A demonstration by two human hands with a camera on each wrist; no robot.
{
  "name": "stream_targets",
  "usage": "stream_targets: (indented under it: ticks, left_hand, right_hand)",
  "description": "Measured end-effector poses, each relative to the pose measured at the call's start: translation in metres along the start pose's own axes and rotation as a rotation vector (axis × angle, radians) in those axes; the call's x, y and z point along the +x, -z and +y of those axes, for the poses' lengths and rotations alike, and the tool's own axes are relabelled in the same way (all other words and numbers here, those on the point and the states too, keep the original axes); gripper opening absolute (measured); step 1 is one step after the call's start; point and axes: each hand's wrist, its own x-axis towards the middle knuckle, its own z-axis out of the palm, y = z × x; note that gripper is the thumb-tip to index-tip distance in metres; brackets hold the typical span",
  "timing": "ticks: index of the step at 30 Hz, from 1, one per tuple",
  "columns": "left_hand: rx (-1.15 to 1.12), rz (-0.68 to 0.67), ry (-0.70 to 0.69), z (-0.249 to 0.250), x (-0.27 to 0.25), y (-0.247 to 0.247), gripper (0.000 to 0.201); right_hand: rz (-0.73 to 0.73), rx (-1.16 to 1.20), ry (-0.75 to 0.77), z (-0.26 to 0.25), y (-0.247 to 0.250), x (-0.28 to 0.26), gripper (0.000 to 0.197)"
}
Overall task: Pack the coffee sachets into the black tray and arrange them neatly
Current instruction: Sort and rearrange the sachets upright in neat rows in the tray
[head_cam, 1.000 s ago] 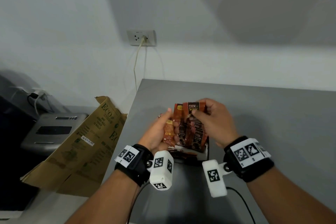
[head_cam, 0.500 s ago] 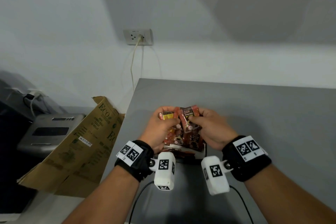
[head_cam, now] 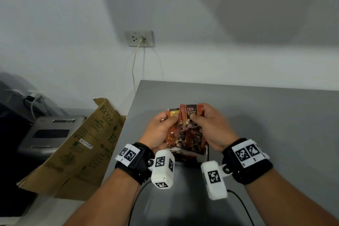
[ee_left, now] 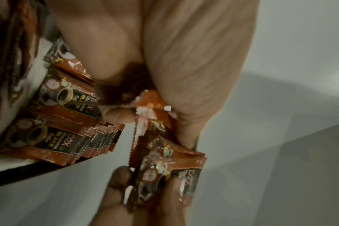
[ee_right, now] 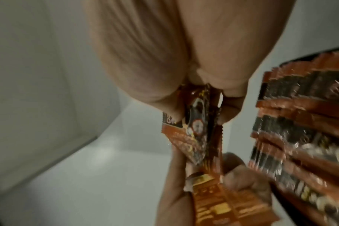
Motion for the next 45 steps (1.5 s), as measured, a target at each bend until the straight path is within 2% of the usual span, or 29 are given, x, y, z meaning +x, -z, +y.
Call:
stream_targets:
  ticks: [2, 4, 6, 7, 8, 10, 11, 13, 14, 17, 21, 23, 26, 31, 35, 38, 45]
  left_hand:
    - [-0.052, -0.004, 0.103, 0.003, 0.001, 0.002, 0.063]
    - [-0.145, 0.041, 0.217, 0.006, 0.004, 0.005, 0.048]
    - [-0.186, 0.057, 0.272, 0.008, 0.003, 0.002, 0.027]
    - [-0.172, 0.075, 0.252, 0.009, 0.003, 0.002, 0.016]
    - [-0.145, 0.117, 0.2, 0.008, 0.004, 0.004, 0.017]
    - [-0.045, 0.197, 0.081, 0.008, 0.005, 0.006, 0.045]
    - [0.014, 0.203, 0.034, 0.01, 0.004, 0.005, 0.05]
    - [0.119, 0.183, -0.028, 0.01, 0.0, 0.001, 0.049]
    - [0.153, 0.165, -0.049, 0.009, -0.001, -0.002, 0.048]
    - [0.131, 0.113, -0.072, 0.004, -0.003, -0.01, 0.04]
    - [-0.058, 0.07, 0.028, 0.007, -0.006, -0.009, 0.022]
    - [-0.111, 0.076, 0.049, 0.01, -0.005, -0.003, 0.032]
    - [-0.03, 0.104, -0.003, 0.011, -0.002, 0.002, 0.046]
    - [0.067, 0.096, -0.04, 0.008, -0.002, 0.001, 0.02]
    - [0.135, 0.186, -0.071, 0.002, 0.002, 0.005, 0.019]
    - [0.1, 0.166, -0.059, 0.002, 0.001, 0.004, 0.029]
    - [0.082, 0.146, -0.056, 0.006, -0.004, -0.001, 0.023]
  right_hand:
    - [0.084, -0.24, 0.154, -0.002, 0.006, 0.002, 0.01]
    - [0.064, -0.373, 0.27, -0.005, 0.011, 0.001, 0.011]
    - [-0.051, -0.51, 0.281, -0.005, 0.012, -0.002, 0.013]
    - [-0.109, -0.554, 0.252, -0.002, 0.011, -0.004, 0.015]
    - [-0.138, -0.566, 0.226, 0.001, 0.011, -0.005, 0.018]
    - [-0.086, -0.433, 0.142, 0.007, 0.012, -0.002, 0.023]
    - [-0.032, -0.283, 0.072, 0.006, 0.011, 0.0, 0.022]
    - [0.016, 0.003, -0.066, 0.004, 0.007, 0.004, 0.018]
    - [0.005, 0.064, -0.107, 0.003, 0.004, 0.005, 0.018]
    - [-0.001, 0.034, -0.141, 0.005, -0.004, 0.006, 0.017]
    - [0.102, 0.055, -0.145, 0.006, 0.001, 0.01, 0.019]
    - [0.103, 0.099, -0.165, 0.004, 0.008, 0.01, 0.016]
    - [0.094, 0.139, -0.195, 0.002, 0.014, 0.007, 0.016]
    - [0.079, 0.159, -0.238, 0.006, 0.016, 0.004, 0.021]
    - [0.063, 0.181, -0.239, 0.007, 0.016, 0.002, 0.02]
    - [0.074, 0.222, -0.228, 0.007, 0.017, 0.001, 0.02]
    - [0.071, 0.288, -0.161, 0.003, 0.015, -0.001, 0.022]
